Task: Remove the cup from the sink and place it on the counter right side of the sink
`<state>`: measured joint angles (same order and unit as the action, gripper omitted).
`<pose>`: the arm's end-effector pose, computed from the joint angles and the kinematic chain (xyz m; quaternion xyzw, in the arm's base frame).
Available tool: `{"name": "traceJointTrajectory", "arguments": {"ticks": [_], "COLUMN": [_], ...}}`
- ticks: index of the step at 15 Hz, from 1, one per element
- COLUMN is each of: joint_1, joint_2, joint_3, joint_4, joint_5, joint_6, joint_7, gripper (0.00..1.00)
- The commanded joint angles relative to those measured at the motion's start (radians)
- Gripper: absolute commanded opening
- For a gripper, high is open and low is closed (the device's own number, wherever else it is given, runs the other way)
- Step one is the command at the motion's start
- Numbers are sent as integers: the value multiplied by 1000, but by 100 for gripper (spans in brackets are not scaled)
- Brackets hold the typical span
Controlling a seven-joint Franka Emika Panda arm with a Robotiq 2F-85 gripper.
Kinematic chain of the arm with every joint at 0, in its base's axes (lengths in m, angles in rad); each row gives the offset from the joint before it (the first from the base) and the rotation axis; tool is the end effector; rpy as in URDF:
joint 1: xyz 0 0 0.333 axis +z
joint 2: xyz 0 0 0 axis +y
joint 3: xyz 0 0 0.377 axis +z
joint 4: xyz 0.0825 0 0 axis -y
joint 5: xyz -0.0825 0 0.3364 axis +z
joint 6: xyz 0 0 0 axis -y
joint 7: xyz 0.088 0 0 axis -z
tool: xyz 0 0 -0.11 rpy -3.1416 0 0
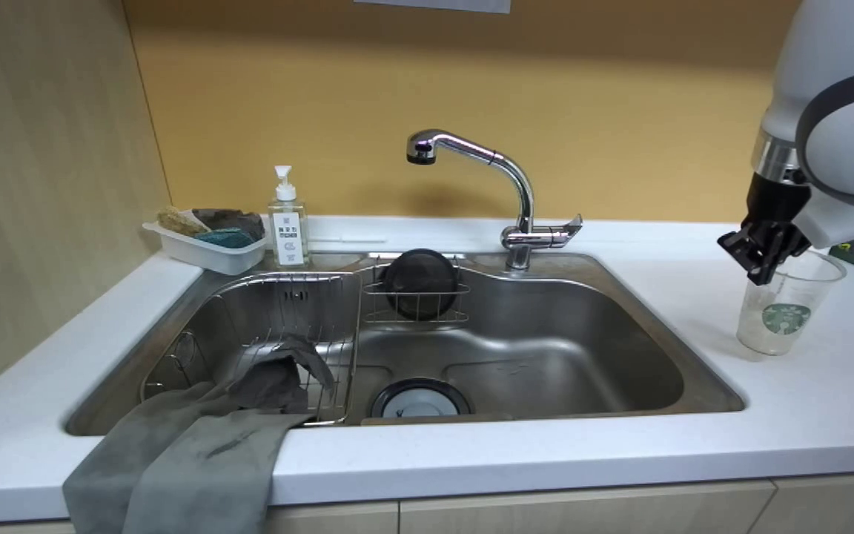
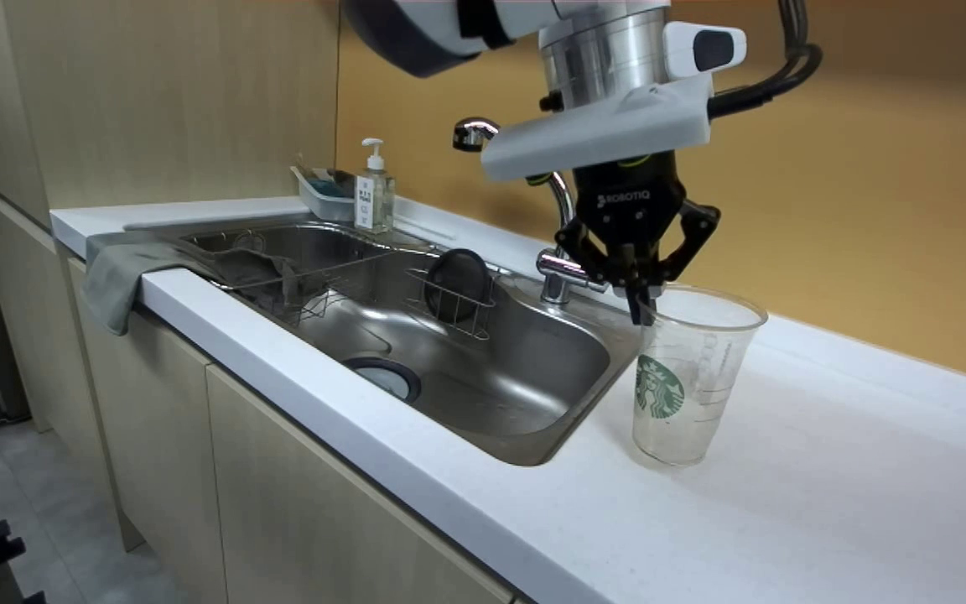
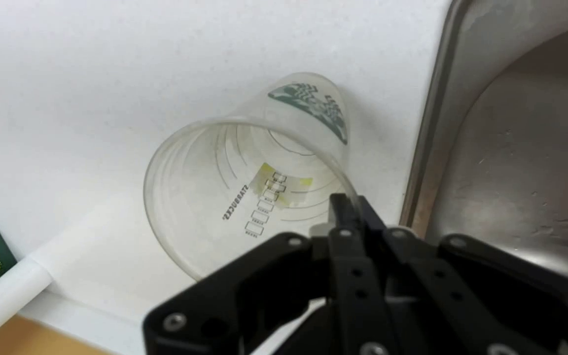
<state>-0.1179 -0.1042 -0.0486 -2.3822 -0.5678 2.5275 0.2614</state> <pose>0.4580 -0.0729 0.4748 0.9752 -0.0002 0.1286 0.1803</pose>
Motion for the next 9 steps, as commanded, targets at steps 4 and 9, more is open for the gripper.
{"name": "traceJointTrajectory", "arguments": {"ticks": [4, 9], "joint_1": [4, 10], "joint_2": [7, 19], "joint_3": [6, 4], "joint_4": [-10, -9], "joint_5": [11, 46], "joint_6": [-49, -70], "joint_7": [44, 39], "gripper": [1, 1]}}
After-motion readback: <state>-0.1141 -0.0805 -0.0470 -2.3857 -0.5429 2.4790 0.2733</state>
